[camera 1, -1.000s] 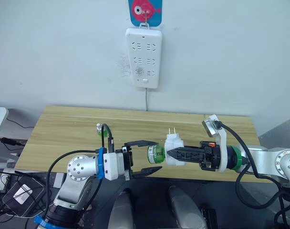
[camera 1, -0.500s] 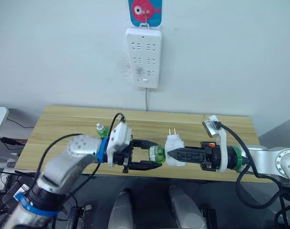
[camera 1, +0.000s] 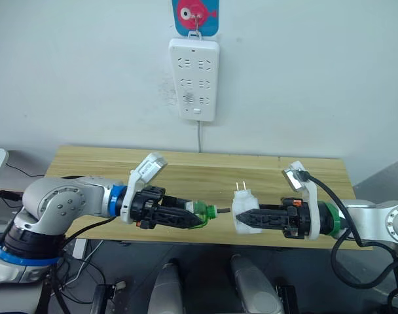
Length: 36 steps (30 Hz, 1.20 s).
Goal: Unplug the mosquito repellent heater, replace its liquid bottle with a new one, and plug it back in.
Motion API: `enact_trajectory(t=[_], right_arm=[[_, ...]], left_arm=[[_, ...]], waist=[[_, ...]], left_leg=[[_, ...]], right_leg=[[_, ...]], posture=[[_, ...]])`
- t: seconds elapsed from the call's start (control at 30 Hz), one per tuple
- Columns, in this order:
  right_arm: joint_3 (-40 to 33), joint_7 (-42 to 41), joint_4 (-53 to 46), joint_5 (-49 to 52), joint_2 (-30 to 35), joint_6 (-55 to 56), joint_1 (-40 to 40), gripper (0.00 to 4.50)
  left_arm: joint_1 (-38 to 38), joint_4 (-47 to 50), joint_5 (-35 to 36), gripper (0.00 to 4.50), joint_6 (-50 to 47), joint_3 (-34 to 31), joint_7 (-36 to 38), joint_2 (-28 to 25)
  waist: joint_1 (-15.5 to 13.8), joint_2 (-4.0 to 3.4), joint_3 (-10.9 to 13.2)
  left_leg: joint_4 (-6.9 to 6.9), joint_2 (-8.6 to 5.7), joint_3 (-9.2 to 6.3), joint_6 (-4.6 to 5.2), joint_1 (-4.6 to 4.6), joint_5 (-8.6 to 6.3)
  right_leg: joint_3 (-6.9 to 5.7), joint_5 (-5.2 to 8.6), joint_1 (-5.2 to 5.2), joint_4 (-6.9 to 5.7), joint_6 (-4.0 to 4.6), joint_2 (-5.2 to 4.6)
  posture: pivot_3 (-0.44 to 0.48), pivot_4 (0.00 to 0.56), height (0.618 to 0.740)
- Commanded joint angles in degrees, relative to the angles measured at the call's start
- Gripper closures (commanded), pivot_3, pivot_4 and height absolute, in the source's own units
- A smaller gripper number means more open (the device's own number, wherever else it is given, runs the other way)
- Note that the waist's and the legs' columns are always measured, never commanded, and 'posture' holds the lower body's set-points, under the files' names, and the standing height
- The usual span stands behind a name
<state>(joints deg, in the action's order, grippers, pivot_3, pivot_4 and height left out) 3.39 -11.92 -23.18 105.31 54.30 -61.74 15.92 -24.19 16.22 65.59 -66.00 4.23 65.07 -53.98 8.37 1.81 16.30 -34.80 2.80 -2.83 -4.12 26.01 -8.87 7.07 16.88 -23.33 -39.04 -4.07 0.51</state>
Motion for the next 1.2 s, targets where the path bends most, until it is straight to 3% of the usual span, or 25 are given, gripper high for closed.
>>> enact_trajectory(t=[0.03,0.13,0.23,0.47,0.67,0.8,0.83,0.9,1.07,1.17,1.2], right_arm=[[-2.08,-2.25,2.30,-11.35,1.99,0.50,-0.36,1.48],[4.51,-0.31,6.74,-35.34,3.42,5.15,1.34,1.48],[11.00,-0.80,11.72,-53.03,2.08,9.69,3.74,1.48],[17.14,-4.23,25.81,-72.23,-4.46,7.90,11.28,1.48],[16.15,-9.22,31.92,-79.51,-8.28,7.38,13.71,1.48],[12.27,-9.81,32.39,-81.19,-10.12,5.16,14.09,0.11],[11.25,-9.88,31.79,-81.42,-10.20,4.63,13.99,0.02],[8.57,-10.35,28.58,-80.99,-9.41,3.20,13.16,0.00],[-3.61,-13.62,6.54,-73.04,-3.72,-8.74,6.80,0.00],[-11.48,-14.17,-2.69,-67.02,-5.35,-16.48,4.73,0.00],[-15.67,-13.81,-6.55,-62.59,-9.64,-17.60,3.54,0.00]], left_arm=[[3.92,3.72,-7.05,2.24,6.89,-0.31,2.62,-1.68],[8.36,4.79,-14.42,2.24,15.23,-0.64,-0.10,0.77],[11.22,5.92,-22.94,2.24,23.90,1.78,-1.86,3.41],[14.92,6.59,-29.93,2.24,31.11,4.74,-1.28,6.79],[15.45,5.34,-32.65,2.24,33.52,5.27,-1.85,9.50],[15.30,4.94,-33.84,2.24,34.30,5.43,-1.86,10.71],[15.22,4.84,-34.00,2.24,34.34,5.36,-1.86,10.97],[15.12,4.83,-33.69,2.24,33.97,5.12,-1.08,11.02],[15.17,4.92,-31.70,2.24,32.75,2.57,-2.47,12.27],[15.08,3.59,-32.49,2.24,34.34,1.52,-5.11,15.06],[14.44,3.23,-32.38,2.24,35.32,0.79,-8.05,18.31]], waist=[[-0.06,0.00,0.00],[-0.24,0.00,0.00],[-0.33,0.01,0.00],[-0.17,0.00,0.00],[-0.25,0.00,0.00],[-0.22,0.00,0.00],[-0.20,0.00,0.00],[-0.20,0.00,0.00],[-0.39,-0.03,0.01],[-0.34,-0.02,0.01],[-0.32,0.00,-0.01]], left_leg=[[0.00,0.00,0.00,0.00,0.00,0.00],[-0.02,-0.02,0.06,0.00,-0.01,0.00],[-0.04,-0.05,0.24,-0.01,0.00,0.00],[0.05,-0.05,0.40,-0.01,0.01,0.00],[0.05,-0.05,0.36,-0.01,0.01,0.00],[0.02,-0.06,0.36,-0.01,0.00,0.00],[0.01,-0.06,0.35,-0.01,0.00,0.00],[-0.01,-0.06,0.35,-0.01,0.01,0.00],[0.02,-0.06,0.23,-0.01,0.01,-0.01],[0.01,-0.05,0.16,-0.01,0.00,-0.01],[0.00,-0.05,0.16,-0.01,-0.01,-0.01]], right_leg=[[0.00,0.00,0.00,0.00,0.00,0.00],[0.03,0.03,-0.02,0.02,0.06,-0.05],[0.14,0.09,-0.14,0.03,0.17,-0.12],[0.24,-0.02,-0.21,0.00,0.01,-0.13],[0.21,-0.02,-0.17,0.00,-0.01,-0.12],[0.22,-0.04,-0.15,-0.01,-0.04,-0.12],[0.22,-0.05,-0.14,-0.01,-0.05,-0.12],[0.22,-0.06,-0.13,-0.02,-0.07,-0.12],[0.12,-0.06,-0.11,-0.05,-0.09,-0.12],[0.08,-0.06,-0.05,-0.04,-0.09,-0.10],[0.09,-0.06,-0.04,-0.03,-0.09,-0.10]], posture=[[-0.239,0.281,0.740],[-0.236,0.280,0.740],[-0.233,0.280,0.740],[-0.219,0.280,0.740],[-0.211,0.278,0.740],[-0.220,0.274,0.740],[-0.220,0.274,0.740],[-0.227,0.271,0.740],[-0.231,0.271,0.740],[-0.249,0.268,0.740],[-0.252,0.268,0.740]])
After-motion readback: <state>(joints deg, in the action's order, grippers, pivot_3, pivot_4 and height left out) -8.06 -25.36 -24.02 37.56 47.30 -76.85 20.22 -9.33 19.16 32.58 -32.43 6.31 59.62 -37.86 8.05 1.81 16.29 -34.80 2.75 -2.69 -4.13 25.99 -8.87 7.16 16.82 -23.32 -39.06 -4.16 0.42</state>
